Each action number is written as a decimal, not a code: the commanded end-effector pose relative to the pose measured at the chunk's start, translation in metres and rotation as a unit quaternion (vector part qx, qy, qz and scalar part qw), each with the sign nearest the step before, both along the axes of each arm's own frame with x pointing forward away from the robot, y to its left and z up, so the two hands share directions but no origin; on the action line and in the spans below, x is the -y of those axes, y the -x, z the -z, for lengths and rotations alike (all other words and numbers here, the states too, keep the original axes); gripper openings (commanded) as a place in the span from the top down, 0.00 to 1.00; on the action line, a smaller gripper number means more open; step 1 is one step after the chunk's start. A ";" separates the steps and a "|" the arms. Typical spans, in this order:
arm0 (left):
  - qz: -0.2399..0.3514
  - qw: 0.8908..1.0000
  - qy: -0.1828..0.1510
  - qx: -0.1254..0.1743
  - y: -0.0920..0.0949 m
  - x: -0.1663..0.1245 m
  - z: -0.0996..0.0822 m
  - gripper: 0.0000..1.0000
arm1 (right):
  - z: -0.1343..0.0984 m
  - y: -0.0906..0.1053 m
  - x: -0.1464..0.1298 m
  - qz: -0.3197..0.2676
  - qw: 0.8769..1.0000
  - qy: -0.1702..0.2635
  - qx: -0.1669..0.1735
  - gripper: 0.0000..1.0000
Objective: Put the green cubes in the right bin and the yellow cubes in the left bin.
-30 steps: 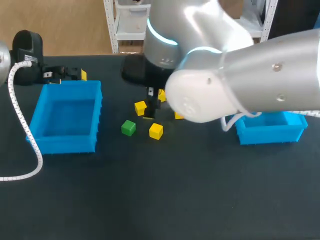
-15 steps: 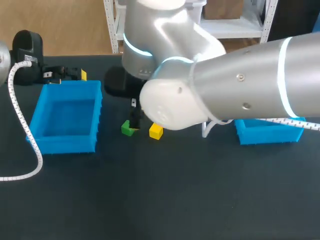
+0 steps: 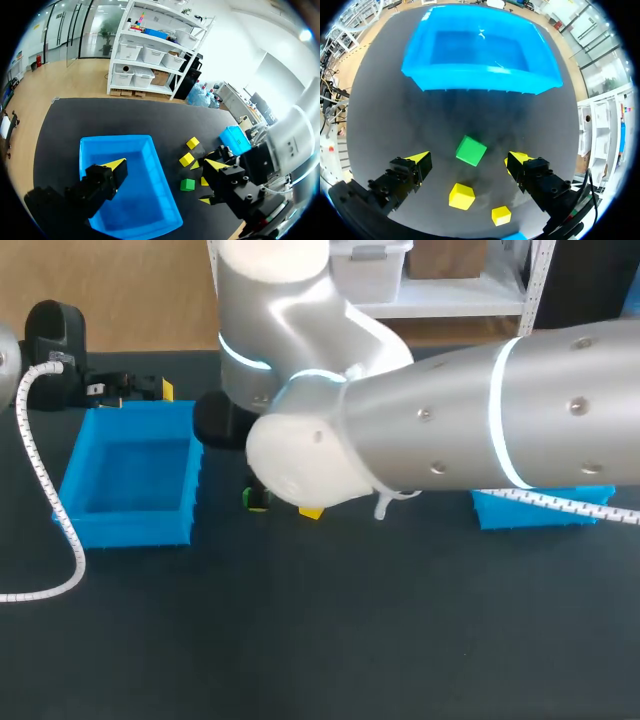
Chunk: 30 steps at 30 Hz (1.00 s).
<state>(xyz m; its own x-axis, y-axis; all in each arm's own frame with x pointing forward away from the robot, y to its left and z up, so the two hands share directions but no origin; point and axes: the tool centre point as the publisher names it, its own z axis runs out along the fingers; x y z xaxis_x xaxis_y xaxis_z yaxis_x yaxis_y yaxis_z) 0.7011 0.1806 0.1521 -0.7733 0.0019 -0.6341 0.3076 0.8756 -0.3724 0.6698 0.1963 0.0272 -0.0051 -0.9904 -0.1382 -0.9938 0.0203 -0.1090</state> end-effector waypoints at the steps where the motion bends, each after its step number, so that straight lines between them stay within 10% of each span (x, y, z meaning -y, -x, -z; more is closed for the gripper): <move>1: 0.003 1.000 0.004 0.003 0.000 -0.002 0.001 0.00 | 0.010 -0.009 -0.005 0.004 1.000 0.009 -0.002 0.00; 13: 0.003 1.000 0.004 0.003 0.000 -0.002 0.001 0.00 | 0.026 -0.013 -0.004 0.015 1.000 0.021 -0.009 0.00; 15: 0.003 1.000 0.004 0.003 0.000 -0.002 0.001 0.00 | 0.027 -0.013 -0.003 0.017 1.000 0.022 -0.009 0.25; 17: 0.003 1.000 0.004 0.003 0.000 -0.002 0.001 0.00 | 0.027 -0.013 -0.002 0.020 1.000 0.021 -0.010 0.27; 19: 0.003 1.000 0.004 0.003 0.000 -0.002 0.001 0.00 | 0.029 -0.013 -0.001 0.021 1.000 0.021 -0.011 0.67; 30: 0.003 1.000 0.004 0.003 0.000 -0.002 0.001 0.00 | 0.032 -0.008 0.005 0.027 0.999 0.024 -0.015 1.00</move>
<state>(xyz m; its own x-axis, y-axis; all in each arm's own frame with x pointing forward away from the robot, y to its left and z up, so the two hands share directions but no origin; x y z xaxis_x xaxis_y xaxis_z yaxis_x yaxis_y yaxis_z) 0.7011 0.1806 0.1521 -0.7732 0.0019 -0.6341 0.3076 0.8756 -0.3724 0.6804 0.1941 -0.0051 -0.0618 -0.9945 -0.0849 -0.9946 0.0684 -0.0775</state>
